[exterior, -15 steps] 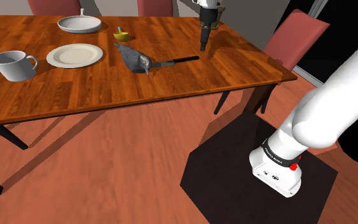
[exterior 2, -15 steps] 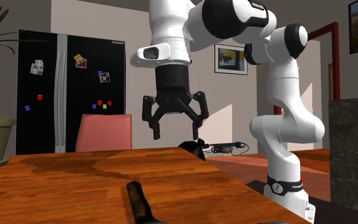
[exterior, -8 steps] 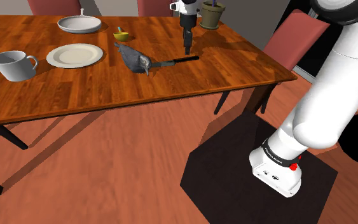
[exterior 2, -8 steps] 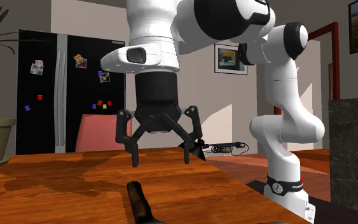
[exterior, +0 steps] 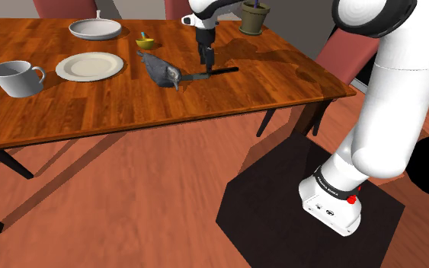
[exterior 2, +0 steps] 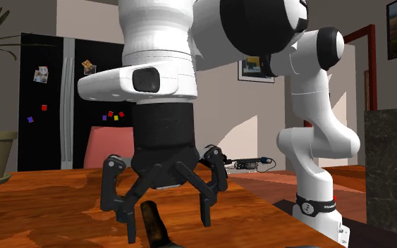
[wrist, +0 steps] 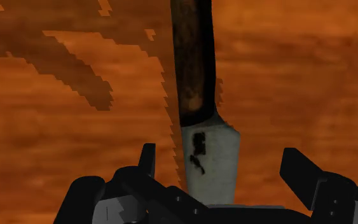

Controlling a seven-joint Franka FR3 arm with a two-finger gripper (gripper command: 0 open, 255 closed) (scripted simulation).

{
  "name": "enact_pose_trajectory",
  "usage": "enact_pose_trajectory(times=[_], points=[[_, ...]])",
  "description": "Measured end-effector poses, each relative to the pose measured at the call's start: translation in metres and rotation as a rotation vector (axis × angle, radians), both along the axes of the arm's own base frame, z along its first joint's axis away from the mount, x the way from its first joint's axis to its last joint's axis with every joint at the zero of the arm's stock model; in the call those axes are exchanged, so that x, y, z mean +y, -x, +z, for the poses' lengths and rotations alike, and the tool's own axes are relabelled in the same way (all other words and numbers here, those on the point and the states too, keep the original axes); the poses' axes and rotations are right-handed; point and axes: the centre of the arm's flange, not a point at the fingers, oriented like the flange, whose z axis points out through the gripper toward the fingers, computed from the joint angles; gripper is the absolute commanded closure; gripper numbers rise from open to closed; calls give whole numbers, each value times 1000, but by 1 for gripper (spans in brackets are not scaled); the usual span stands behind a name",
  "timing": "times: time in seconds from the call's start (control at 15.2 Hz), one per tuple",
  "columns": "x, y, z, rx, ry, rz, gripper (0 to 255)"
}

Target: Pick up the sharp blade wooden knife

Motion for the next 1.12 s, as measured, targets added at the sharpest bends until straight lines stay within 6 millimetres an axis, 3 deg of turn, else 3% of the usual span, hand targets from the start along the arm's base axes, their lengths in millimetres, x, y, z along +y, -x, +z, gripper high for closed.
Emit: enact_pose_trajectory(times=[0.4, 0.46, 1.12], points=[[2, 0, -26, 0, 0, 6, 0], [2, 0, -27, 0, 0, 6, 255], [1, -1, -24, -8, -2, 6, 255]])
